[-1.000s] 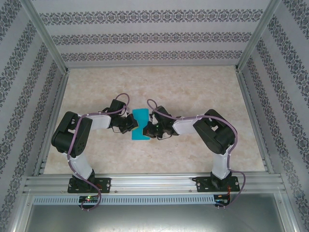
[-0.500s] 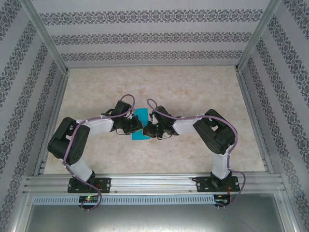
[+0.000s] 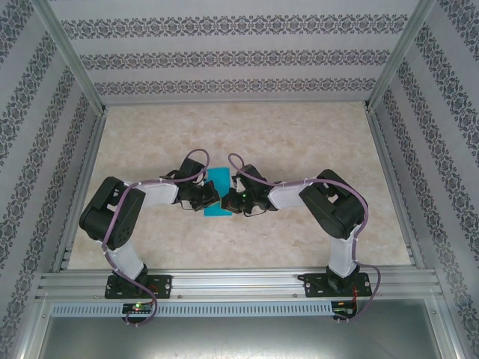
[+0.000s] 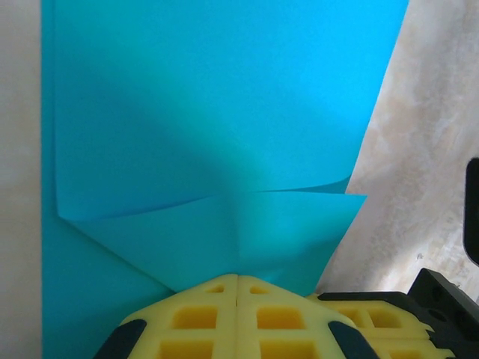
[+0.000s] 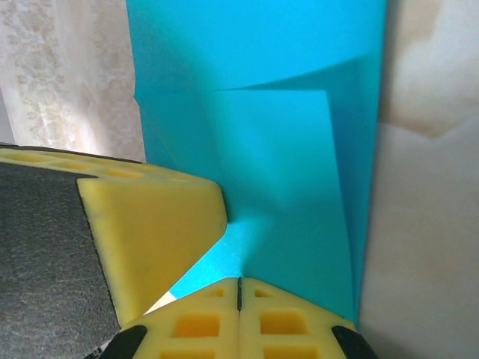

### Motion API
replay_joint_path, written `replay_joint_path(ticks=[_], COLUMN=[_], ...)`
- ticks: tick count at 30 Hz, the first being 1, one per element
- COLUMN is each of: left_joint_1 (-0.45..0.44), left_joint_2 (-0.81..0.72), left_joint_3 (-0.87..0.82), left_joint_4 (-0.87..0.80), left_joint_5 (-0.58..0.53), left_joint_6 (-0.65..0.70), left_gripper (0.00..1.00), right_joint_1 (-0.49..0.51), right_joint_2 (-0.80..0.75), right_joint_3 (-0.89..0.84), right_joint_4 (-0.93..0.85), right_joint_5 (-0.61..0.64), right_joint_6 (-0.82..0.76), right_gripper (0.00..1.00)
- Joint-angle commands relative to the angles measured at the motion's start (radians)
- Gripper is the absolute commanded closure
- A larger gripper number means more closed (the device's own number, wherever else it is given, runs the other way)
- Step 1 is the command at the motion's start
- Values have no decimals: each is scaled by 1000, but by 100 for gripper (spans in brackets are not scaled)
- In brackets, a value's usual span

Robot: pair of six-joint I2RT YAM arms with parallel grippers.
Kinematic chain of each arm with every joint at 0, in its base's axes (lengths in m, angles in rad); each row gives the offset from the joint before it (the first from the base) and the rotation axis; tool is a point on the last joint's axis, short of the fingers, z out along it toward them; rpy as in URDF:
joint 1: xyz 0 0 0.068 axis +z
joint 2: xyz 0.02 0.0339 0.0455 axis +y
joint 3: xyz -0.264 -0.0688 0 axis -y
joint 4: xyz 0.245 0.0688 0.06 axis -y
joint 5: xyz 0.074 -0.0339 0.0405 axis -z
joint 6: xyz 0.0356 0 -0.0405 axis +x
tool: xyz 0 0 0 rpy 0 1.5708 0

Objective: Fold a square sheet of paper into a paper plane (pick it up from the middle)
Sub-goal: Fold the triangle a second time at the center of the table.

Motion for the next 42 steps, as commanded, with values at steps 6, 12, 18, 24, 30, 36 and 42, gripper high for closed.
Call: replay_joint_path(ticks=[6, 12, 18, 24, 30, 36, 42], left_joint_1=[120, 147, 185, 250, 273, 273, 266], left_joint_2=[26, 25, 7, -6, -27, -23, -12], left_joint_3=[22, 9, -22, -65, -74, -78, -73], left_joint_4=[-97, -90, -86, -62, -55, -32, -28], left_joint_5=[-97, -74, -83, -64, -21, 47, 92], left_joint_6=[62, 69, 91, 105, 122, 141, 165], left_gripper=[93, 92, 92, 92, 91, 91, 90], right_joint_1=[11, 11, 12, 14, 15, 20, 35], right_joint_2=[21, 33, 32, 35, 43, -2, -69], right_joint_3=[-44, -41, -40, -35, -28, -5, 139], right_joint_4=[-97, -103, -103, -103, -97, -78, -243], right_joint_5=[33, 34, 30, 25, 18, -12, 30], right_joint_6=[-17, -16, -15, -15, -10, -23, -117], right_gripper=[100, 100, 100, 100, 100, 100, 100])
